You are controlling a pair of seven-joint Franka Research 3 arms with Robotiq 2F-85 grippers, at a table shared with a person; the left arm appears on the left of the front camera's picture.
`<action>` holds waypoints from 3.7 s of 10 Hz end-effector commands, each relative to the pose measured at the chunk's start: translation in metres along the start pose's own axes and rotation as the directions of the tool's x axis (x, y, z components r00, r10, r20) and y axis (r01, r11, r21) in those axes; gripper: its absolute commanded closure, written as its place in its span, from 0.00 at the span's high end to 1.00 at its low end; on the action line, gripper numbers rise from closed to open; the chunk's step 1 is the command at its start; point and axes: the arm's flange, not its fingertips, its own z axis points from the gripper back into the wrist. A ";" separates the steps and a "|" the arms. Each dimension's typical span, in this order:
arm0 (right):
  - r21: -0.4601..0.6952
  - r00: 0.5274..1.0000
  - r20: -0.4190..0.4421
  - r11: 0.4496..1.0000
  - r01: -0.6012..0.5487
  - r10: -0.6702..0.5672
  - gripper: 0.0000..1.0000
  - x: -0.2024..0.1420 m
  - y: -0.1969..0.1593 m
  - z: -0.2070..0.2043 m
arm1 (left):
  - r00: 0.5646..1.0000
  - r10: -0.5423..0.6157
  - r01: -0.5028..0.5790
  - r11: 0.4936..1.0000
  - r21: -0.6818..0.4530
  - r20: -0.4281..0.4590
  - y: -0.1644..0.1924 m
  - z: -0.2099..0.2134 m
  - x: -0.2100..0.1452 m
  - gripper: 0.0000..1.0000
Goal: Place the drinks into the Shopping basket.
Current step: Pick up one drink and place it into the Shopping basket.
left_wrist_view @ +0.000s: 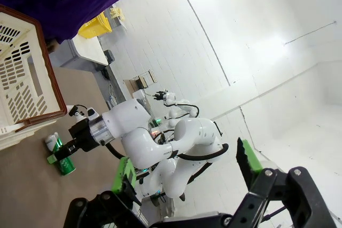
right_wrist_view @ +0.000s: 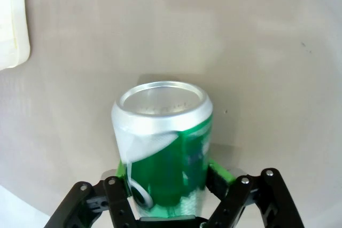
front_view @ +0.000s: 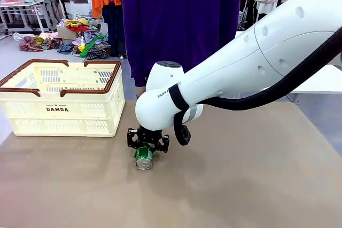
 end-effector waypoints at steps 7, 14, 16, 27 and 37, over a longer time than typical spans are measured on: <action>-0.093 0.997 0.054 0.994 -0.048 0.054 1.00 -0.030 -0.021 0.062 | 1.000 -0.014 0.014 1.000 -0.012 -0.011 -0.001 0.001 -0.001 1.00; 0.528 0.992 -0.024 0.844 -0.090 0.121 1.00 -0.115 -0.275 0.173 | 1.000 -0.014 0.014 1.000 -0.012 -0.011 -0.001 0.001 -0.001 1.00; 0.576 1.000 -0.029 0.817 0.017 0.000 1.00 -0.124 -0.308 0.154 | 1.000 -0.014 0.014 1.000 -0.012 -0.011 -0.001 0.001 -0.001 1.00; 0.977 0.992 -0.041 0.202 0.065 -0.119 1.00 -0.146 -0.521 0.325 | 1.000 -0.014 0.014 1.000 -0.012 -0.011 -0.001 0.001 -0.001 1.00; 0.994 0.959 -0.043 0.083 0.069 -0.279 1.00 -0.201 -0.599 0.326 | 1.000 -0.014 0.014 1.000 -0.012 -0.011 -0.001 0.001 -0.001 1.00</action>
